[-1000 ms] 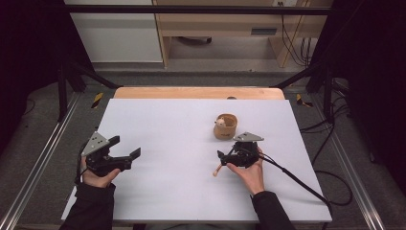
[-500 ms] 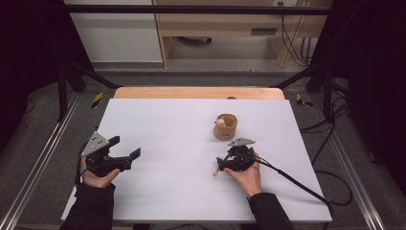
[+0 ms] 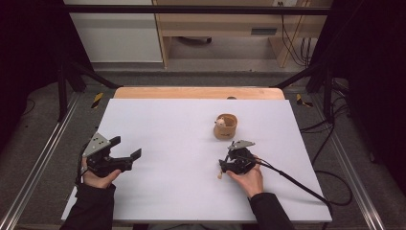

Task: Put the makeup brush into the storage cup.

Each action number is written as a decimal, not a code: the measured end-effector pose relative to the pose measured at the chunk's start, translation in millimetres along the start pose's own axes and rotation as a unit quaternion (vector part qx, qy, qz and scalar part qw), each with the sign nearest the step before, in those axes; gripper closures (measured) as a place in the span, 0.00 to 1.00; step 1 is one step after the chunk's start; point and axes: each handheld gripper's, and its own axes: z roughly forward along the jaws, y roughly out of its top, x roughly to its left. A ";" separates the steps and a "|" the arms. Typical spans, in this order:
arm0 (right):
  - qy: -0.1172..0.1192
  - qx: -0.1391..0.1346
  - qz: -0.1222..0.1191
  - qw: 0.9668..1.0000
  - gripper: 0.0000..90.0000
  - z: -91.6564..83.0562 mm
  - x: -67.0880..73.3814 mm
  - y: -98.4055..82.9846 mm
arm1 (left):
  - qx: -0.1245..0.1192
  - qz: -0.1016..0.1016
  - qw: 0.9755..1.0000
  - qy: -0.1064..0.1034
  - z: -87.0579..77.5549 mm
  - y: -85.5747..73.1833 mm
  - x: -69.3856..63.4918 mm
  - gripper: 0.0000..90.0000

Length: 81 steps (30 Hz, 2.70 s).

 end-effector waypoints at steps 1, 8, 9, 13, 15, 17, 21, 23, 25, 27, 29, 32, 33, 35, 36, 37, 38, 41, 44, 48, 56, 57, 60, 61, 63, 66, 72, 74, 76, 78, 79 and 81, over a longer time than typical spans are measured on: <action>0.000 0.001 0.000 1.000 0.40 -0.9 0.2 -0.5 | 0.000 0.001 1.000 0.000 0.1 0.1 -0.2 0.07; 0.006 0.002 -0.012 1.000 0.55 -5.9 -0.6 -3.0 | 0.002 0.003 1.000 -0.001 0.6 0.0 -1.1 0.07; 0.008 0.003 -0.008 1.000 0.57 -6.7 0.2 -3.1 | 0.003 0.003 1.000 -0.001 0.7 -0.1 -1.2 0.07; 0.012 0.007 -0.014 1.000 0.68 -9.3 -0.8 -4.0 | 0.003 0.005 1.000 -0.001 0.8 -0.1 -1.4 0.07; 0.014 0.013 -0.006 1.000 0.72 -11.1 -0.6 -3.6 | 0.004 0.004 1.000 -0.001 0.9 -0.2 -1.4 0.07; 0.012 0.013 -0.007 1.000 0.74 -11.3 -1.4 -4.1 | 0.004 0.004 1.000 -0.001 1.0 -0.3 -1.4 0.08; 0.014 0.014 -0.008 1.000 0.78 -12.5 -2.3 -5.0 | 0.005 0.004 1.000 -0.002 1.0 -0.5 -1.4 0.08; 0.013 0.015 -0.011 1.000 0.80 -13.4 -2.8 -5.7 | 0.005 0.004 1.000 -0.002 1.0 -0.6 -1.4 0.08; 0.012 0.018 -0.013 1.000 0.83 -14.5 -2.6 -5.9 | 0.005 0.004 1.000 -0.002 1.2 -0.6 -1.6 0.08; 0.011 0.022 -0.015 1.000 0.88 -16.2 -2.7 -6.7 | 0.005 0.004 1.000 -0.002 1.5 -0.8 -1.8 0.08; 0.017 0.023 -0.019 0.999 0.91 -17.0 -4.3 -7.4 | 0.006 0.004 1.000 -0.002 1.6 -0.9 -1.7 0.08; 0.022 0.024 -0.015 0.999 0.92 -17.9 -5.8 -8.0 | 0.006 0.004 1.000 -0.003 1.8 -1.0 -1.9 0.08; 0.026 0.024 -0.017 0.999 0.92 -18.1 -7.7 -8.5 | 0.007 0.005 1.000 -0.003 1.9 -1.1 -1.8 0.08; 0.027 0.025 -0.017 0.999 0.92 -18.3 -8.1 -8.4 | 0.008 0.005 1.000 -0.004 2.4 -1.3 -2.1 0.08; 0.027 0.025 -0.017 0.999 0.92 -18.3 -8.1 -8.4 | 0.008 0.005 1.000 -0.004 2.4 -1.3 -2.1 0.08; 0.027 0.025 -0.017 0.999 0.92 -18.3 -8.1 -8.4 | 0.008 0.005 1.000 -0.004 2.5 -1.4 -2.1 0.08; 0.027 0.026 -0.018 0.999 0.92 -18.3 -8.2 -8.3 | 0.009 0.005 1.000 -0.005 2.6 -1.4 -2.1 0.08; 0.034 0.028 -0.014 0.999 0.86 -18.5 -8.6 -7.5 | 0.009 0.006 1.000 -0.005 2.6 -1.5 -1.9 0.08; 0.038 0.029 -0.018 0.999 0.81 -19.4 -9.2 -5.5 | 0.008 0.004 1.000 -0.006 2.8 -1.6 -1.5 0.08; 0.041 0.025 -0.021 0.999 0.73 -24.4 -12.1 0.3 | 0.009 0.005 1.000 -0.006 2.8 -1.4 -1.0 0.08; 0.052 0.056 -0.029 0.997 0.60 -38.4 -18.4 28.1 | 0.008 0.008 1.000 -0.008 2.5 -1.6 1.3 0.08; 0.054 0.065 -0.031 0.996 0.60 -38.0 -18.0 31.2 | 0.008 0.008 1.000 -0.008 2.5 -1.6 1.3 0.08; 0.055 0.080 -0.032 0.995 0.59 -36.3 -16.3 36.8 | 0.009 0.010 1.000 -0.008 2.1 -1.8 2.3 0.08; 0.051 0.097 -0.050 0.993 0.59 -34.4 -14.7 41.0 | 0.009 0.009 1.000 -0.008 2.1 -2.0 2.6 0.07; 0.051 0.103 -0.061 0.992 0.59 -32.9 -14.4 43.0 | 0.009 0.009 1.000 -0.008 2.1 -2.2 3.1 0.08; 0.051 0.137 -0.069 0.987 0.59 -27.1 -12.2 49.2 | 0.009 0.009 1.000 -0.008 2.0 -2.2 3.5 0.08; 0.052 0.163 -0.075 0.982 0.61 -18.9 -9.5 52.0 | 0.010 0.011 1.000 -0.010 2.2 -1.9 2.7 0.08; 0.048 0.175 -0.078 0.980 0.63 -15.2 -10.4 51.1 | 0.011 0.012 1.000 -0.010 2.3 -1.9 2.6 0.08; 0.046 0.176 -0.080 0.980 0.64 -13.2 -9.9 49.8 | 0.011 0.012 1.000 -0.009 2.6 -1.9 2.4 0.08; 0.047 0.179 -0.078 0.980 0.66 -12.8 -9.1 49.4 | 0.011 0.012 1.000 -0.010 2.7 -2.0 2.3 0.08; 0.054 0.180 -0.079 0.979 0.68 -10.9 -8.8 49.0 | 0.012 0.013 1.000 -0.010 2.8 -2.0 2.1 0.08; 0.054 0.181 -0.083 0.979 0.69 -9.2 -9.2 48.2 | 0.012 0.013 1.000 -0.010 2.8 -2.0 2.1 0.08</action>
